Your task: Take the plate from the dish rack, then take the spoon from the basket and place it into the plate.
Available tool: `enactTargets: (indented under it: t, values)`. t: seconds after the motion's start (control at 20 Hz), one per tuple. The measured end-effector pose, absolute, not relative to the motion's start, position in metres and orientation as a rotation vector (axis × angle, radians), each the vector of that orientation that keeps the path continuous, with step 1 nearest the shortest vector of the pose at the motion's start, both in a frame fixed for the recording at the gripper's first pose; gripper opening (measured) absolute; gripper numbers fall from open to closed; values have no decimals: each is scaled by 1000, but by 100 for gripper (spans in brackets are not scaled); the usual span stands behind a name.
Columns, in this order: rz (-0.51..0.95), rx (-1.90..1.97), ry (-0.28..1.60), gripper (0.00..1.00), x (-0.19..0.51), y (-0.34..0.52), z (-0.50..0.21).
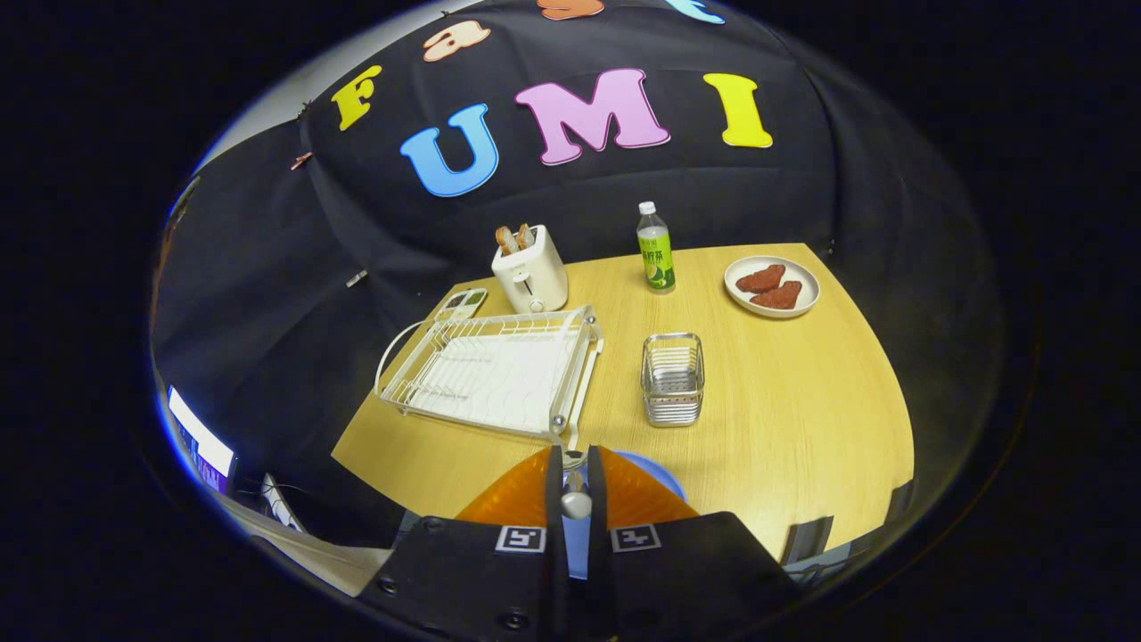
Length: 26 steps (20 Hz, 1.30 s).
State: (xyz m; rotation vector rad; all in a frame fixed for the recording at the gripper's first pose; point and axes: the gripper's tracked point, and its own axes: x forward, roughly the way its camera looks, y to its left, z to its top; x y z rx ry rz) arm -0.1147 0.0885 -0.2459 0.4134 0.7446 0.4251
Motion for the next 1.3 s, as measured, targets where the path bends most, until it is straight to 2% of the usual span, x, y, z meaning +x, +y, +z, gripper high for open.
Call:
enactTargets:
  t: [0.45,1.3]
  values:
    - [393,365,821,12,-125,101,-304]
    - [444,328,1029,16,-159,122,-382]
